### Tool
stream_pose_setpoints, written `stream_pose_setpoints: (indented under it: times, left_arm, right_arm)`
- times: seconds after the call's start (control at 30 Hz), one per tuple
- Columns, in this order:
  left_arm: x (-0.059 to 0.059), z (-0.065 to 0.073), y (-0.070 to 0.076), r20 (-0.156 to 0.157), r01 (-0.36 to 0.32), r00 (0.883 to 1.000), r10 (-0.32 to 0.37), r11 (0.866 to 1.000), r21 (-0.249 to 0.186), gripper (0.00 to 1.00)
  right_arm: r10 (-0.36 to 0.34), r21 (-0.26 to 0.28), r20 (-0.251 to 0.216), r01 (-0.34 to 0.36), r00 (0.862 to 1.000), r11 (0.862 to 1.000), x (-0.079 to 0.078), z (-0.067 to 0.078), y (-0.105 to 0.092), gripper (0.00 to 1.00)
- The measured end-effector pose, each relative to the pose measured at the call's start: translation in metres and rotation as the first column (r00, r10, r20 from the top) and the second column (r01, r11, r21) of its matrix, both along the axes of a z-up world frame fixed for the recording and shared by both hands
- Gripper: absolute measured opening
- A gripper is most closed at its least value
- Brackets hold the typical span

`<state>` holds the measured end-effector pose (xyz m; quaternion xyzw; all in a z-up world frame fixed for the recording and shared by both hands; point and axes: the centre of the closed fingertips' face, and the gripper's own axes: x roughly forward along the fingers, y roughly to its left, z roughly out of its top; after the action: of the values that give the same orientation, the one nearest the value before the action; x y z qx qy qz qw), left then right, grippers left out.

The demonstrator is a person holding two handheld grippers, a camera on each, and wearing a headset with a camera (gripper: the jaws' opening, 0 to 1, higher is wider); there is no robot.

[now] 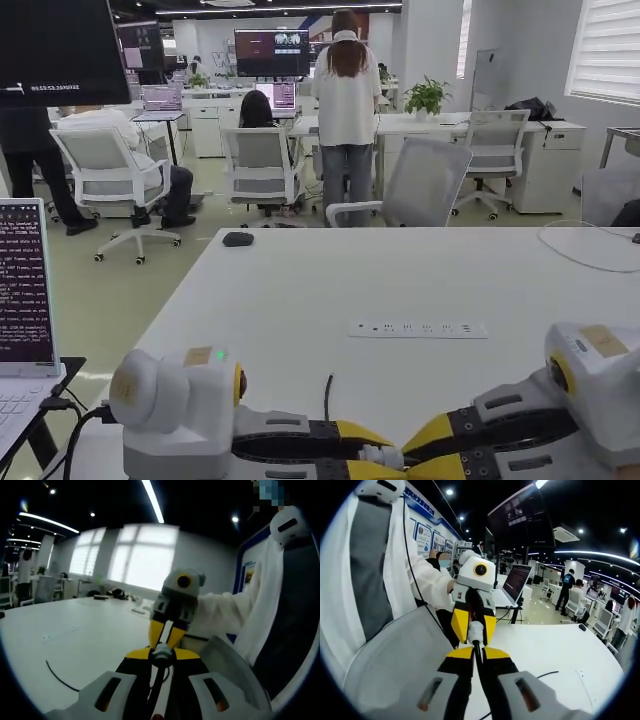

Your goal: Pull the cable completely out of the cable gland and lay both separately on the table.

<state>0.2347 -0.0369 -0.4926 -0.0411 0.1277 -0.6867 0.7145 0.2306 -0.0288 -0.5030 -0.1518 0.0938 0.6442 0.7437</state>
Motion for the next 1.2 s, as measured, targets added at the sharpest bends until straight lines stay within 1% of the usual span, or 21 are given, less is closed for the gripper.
stream_pose_setpoints:
  times: [0.23, 0.33, 0.5, 0.73, 0.87, 1.0, 1.2]
  left_arm:
    - [0.001, -0.001, 0.004, -0.005, -0.007, 1.0, 0.007, 1.0, 0.006, 0.16]
    - [0.001, -0.001, 0.008, -0.006, -0.013, 1.0, 0.013, 1.0, 0.007, 0.16]
    - [0.003, -0.003, 0.017, -0.012, -0.028, 1.0, 0.028, 1.0, 0.012, 0.16]
    - [0.002, -0.005, 0.025, -0.018, -0.038, 0.999, 0.038, 0.999, 0.016, 0.17]
    - [0.001, -0.005, 0.026, -0.021, -0.038, 0.999, 0.038, 0.999, 0.016, 0.17]
    - [0.0, -0.006, 0.023, -0.015, -0.032, 0.999, 0.032, 0.999, 0.024, 0.17]
    - [-0.001, -0.004, 0.022, -0.009, -0.029, 1.0, 0.029, 0.999, 0.023, 0.17]
  right_arm:
    - [-0.01, -0.012, -0.006, 0.01, 1.0, 1.0, 0.0, -0.004, -0.005, 0.05]
    - [-0.024, -0.014, -0.012, 0.024, 1.0, 1.0, 0.002, -0.006, -0.011, 0.05]
    - [-0.061, -0.038, -0.024, 0.06, 0.998, 0.997, 0.002, -0.014, -0.023, 0.05]
    - [-0.104, -0.047, -0.043, 0.102, 0.994, 0.994, 0.002, -0.021, -0.039, 0.05]
    - [-0.112, -0.047, -0.05, 0.11, 0.992, 0.993, -0.001, -0.022, -0.042, 0.05]
    - [-0.118, -0.052, -0.054, 0.115, 0.992, 0.992, -0.001, -0.024, -0.044, 0.05]
    - [-0.12, -0.052, -0.052, 0.117, 0.991, 0.992, -0.002, -0.025, -0.044, 0.05]
